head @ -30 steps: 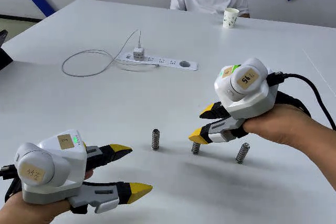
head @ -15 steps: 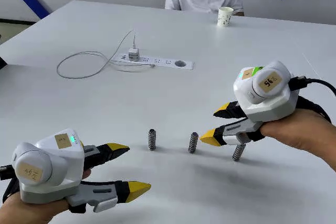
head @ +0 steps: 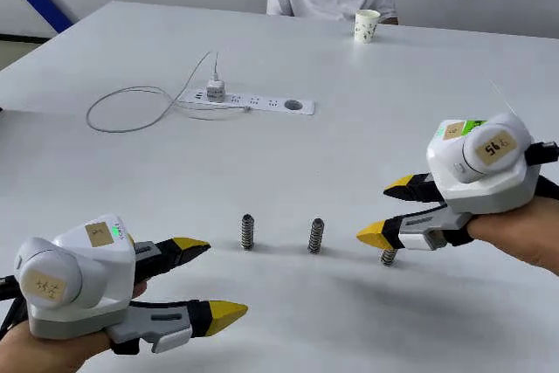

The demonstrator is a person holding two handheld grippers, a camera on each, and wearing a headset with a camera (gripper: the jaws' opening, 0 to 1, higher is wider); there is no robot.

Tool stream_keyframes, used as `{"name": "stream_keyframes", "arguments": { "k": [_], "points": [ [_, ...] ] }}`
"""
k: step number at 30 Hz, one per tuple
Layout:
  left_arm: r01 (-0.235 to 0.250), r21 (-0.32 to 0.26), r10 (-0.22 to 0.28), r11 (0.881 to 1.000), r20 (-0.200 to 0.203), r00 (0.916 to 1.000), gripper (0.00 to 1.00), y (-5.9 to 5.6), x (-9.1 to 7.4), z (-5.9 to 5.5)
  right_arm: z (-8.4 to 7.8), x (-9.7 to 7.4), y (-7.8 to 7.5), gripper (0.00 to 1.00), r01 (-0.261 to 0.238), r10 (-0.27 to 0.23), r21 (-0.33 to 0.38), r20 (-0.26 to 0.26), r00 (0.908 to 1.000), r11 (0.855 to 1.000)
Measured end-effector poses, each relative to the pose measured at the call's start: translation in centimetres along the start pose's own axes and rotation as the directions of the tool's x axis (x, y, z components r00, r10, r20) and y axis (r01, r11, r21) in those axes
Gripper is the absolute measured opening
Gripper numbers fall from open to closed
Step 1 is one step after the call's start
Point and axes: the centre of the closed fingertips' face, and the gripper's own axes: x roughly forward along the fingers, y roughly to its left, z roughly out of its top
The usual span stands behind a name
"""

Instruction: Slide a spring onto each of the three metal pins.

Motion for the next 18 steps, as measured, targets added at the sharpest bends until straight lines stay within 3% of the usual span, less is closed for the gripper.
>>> {"name": "stream_keyframes", "arguments": {
  "k": [8,18],
  "points": [
    [0.0,-0.002,0.0,1.0,-0.001,1.0,0.58,0.1,0.0,-0.1,-1.6,-1.0,0.2,0.52,0.019,-0.02,0.031,0.015,0.9997,0.999],
    [0.001,-0.007,-0.001,1.0,0.0,1.0,0.59,0.0,-0.1,-0.2,-2.8,-1.8,0.8,0.56,0.029,-0.035,0.073,0.071,0.9969,0.997]
  ]
}}
